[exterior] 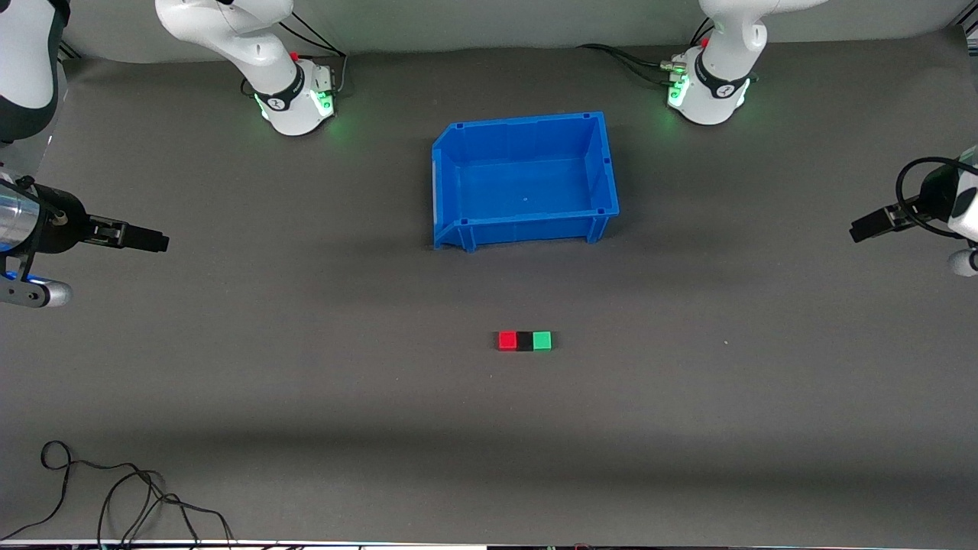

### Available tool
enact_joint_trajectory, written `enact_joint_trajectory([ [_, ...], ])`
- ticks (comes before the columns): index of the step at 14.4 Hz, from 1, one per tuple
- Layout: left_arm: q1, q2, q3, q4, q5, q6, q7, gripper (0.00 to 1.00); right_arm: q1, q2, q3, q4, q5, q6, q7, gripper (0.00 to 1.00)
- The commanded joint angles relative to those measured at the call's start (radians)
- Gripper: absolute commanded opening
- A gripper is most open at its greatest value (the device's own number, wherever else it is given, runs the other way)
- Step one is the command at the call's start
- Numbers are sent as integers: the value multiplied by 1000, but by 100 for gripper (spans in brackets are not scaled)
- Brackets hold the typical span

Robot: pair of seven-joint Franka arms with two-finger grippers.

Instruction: Attach green and red cubes to black cube

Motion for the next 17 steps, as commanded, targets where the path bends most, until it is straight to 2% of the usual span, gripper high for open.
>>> enact_joint_trajectory([
  [1, -2, -15, 18, 27, -8, -50, 166, 100, -61, -60, 42, -68, -20, 30, -37, 100],
  [3, -6, -17, 13, 42, -17, -50, 160, 100, -101, -125, 80, -163, -22, 91, -72, 100],
  [5, -19, 31, 10, 134, -54, -54, 151, 100, -158, -188, 128, -255, -23, 160, -115, 100],
  [7, -19, 75, 8, 199, -57, -131, 168, 100, -189, -213, 154, -292, -39, 201, -158, 100],
  [8, -24, 72, 7, 191, -54, -134, 160, 99, -195, -221, 162, -306, -51, 224, -169, 100],
  [10, -44, 57, 7, 182, -46, -111, 157, 86, -222, -250, 194, -332, -53, 257, -166, 100],
  [11, -45, 46, 7, 170, -45, -93, 150, 89, -224, -258, 197, -329, -53, 257, -166, 100],
  [12, -45, 48, 7, 170, -43, -76, 148, 100, -224, -273, 197, -327, -53, 257, -166, 100],
  [17, -47, 57, 8, 173, -48, -71, 174, 100, -224, -284, 202, -323, -48, 258, -167, 100],
])
